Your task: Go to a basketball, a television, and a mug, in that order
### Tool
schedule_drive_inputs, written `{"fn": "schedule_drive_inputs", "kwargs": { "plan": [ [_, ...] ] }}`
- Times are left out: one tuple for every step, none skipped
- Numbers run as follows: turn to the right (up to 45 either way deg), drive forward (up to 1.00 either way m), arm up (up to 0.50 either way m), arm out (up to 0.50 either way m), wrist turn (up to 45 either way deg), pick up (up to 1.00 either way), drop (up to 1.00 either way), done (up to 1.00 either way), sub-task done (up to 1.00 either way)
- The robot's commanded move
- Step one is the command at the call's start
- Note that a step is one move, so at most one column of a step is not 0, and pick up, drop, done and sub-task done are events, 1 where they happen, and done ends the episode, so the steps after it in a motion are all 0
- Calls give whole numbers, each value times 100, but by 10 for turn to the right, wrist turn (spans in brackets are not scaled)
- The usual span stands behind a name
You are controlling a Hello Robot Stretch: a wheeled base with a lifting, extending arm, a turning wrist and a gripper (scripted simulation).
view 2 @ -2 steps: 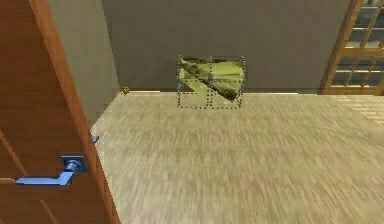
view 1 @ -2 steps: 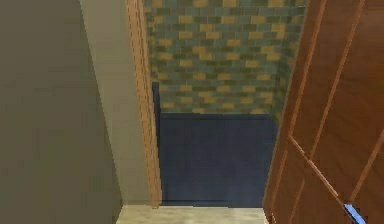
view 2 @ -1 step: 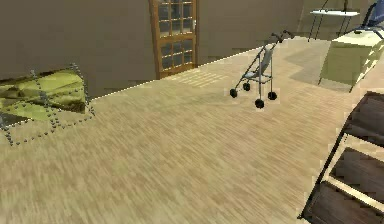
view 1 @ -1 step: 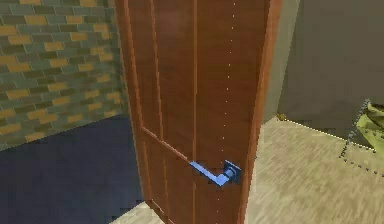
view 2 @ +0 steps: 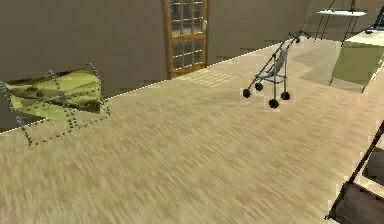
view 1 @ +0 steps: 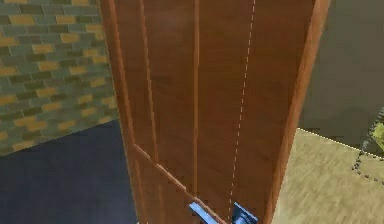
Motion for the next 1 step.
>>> {"fn": "schedule_drive_inputs", "kwargs": {
  "plan": [
    [-450,0,0,0,0,0,0,0,0]
  ]
}}
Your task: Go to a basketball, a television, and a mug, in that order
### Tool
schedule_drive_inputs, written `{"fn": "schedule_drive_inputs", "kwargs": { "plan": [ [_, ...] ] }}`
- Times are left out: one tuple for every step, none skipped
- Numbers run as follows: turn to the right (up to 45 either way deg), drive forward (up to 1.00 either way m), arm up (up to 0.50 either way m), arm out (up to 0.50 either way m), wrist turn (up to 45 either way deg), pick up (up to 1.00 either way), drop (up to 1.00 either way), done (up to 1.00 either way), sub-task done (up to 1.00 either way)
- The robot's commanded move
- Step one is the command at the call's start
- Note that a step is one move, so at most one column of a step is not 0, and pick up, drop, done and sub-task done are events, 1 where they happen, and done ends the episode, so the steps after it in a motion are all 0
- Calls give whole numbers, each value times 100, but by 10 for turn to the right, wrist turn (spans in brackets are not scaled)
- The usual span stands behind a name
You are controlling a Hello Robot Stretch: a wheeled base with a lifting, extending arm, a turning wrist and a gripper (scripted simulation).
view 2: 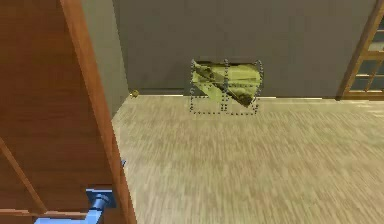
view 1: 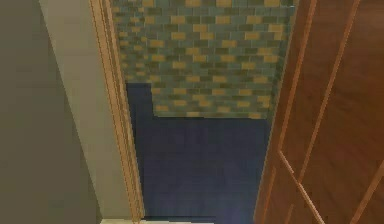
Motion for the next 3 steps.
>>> {"fn": "schedule_drive_inputs", "kwargs": {
  "plan": [
    [-60,0,0,0,0,0,0,0,0],
    [0,75,0,0,0,0,0,0,0],
    [60,0,0,0,0,0,0,0,0]
  ]
}}
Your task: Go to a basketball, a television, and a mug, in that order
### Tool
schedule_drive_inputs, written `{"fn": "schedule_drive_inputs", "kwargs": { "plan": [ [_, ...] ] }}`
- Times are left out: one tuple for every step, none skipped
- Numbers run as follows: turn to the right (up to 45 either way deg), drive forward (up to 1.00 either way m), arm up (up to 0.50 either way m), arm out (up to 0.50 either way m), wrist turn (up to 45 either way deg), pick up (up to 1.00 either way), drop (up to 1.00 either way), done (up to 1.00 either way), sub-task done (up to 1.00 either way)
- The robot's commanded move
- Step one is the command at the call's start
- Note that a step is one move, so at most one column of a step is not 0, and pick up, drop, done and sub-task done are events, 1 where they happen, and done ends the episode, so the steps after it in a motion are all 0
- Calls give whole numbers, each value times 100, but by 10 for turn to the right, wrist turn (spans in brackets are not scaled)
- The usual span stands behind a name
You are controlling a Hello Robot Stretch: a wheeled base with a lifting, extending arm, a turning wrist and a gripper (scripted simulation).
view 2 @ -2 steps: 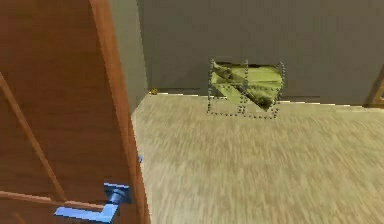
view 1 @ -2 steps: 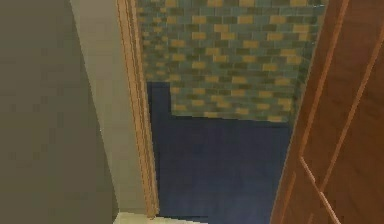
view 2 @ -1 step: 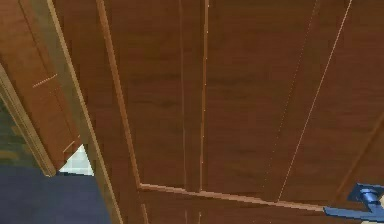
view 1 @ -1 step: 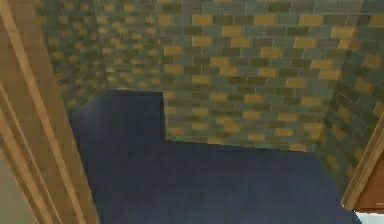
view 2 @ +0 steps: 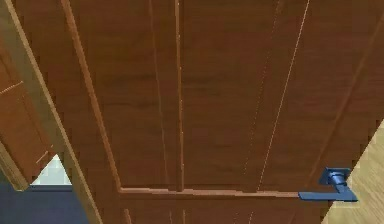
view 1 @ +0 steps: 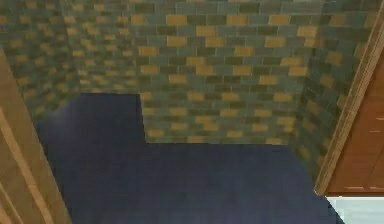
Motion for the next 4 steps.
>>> {"fn": "schedule_drive_inputs", "kwargs": {
  "plan": [
    [0,75,0,0,0,0,0,0,0],
    [-450,0,0,0,0,0,0,0,0],
    [-390,0,0,0,0,0,0,0,0],
    [0,100,0,0,0,0,0,0,0]
  ]
}}
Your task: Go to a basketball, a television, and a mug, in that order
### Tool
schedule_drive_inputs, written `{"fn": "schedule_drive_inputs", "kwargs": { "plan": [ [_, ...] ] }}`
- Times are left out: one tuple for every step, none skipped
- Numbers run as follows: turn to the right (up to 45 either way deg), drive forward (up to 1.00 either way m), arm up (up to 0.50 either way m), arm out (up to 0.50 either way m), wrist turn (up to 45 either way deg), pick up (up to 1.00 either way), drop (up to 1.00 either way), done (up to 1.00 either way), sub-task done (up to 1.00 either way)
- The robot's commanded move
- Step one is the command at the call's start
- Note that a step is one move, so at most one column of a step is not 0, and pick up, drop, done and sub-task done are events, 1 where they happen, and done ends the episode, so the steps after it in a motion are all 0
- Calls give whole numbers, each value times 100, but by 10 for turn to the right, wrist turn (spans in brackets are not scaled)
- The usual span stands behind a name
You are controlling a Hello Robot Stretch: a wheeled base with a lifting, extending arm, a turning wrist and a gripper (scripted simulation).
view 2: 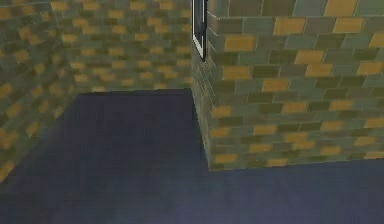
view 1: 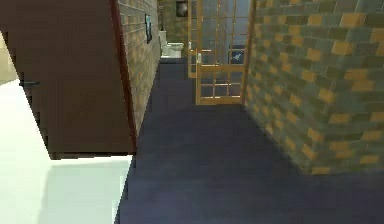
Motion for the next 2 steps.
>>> {"fn": "schedule_drive_inputs", "kwargs": {
  "plan": [
    [0,100,0,0,0,0,0,0,0],
    [-30,0,0,0,0,0,0,0,0]
  ]
}}
